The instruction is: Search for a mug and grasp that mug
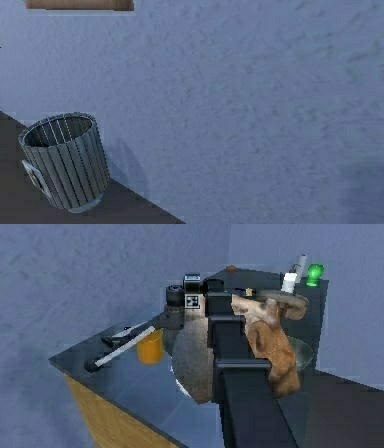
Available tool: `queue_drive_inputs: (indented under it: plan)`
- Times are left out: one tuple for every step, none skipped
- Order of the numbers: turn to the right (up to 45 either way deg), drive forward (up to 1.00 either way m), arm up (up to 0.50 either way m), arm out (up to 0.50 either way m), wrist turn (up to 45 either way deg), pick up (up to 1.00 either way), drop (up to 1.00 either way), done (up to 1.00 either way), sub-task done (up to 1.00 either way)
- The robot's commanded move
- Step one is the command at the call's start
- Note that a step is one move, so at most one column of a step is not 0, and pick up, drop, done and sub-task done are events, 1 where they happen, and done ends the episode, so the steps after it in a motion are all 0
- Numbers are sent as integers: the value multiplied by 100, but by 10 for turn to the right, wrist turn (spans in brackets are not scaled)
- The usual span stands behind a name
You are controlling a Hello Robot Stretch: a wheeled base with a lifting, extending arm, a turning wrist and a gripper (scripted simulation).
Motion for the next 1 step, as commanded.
queue_drive_inputs:
  plan:
    - [0,0,0,0,450,0,0,0,0]
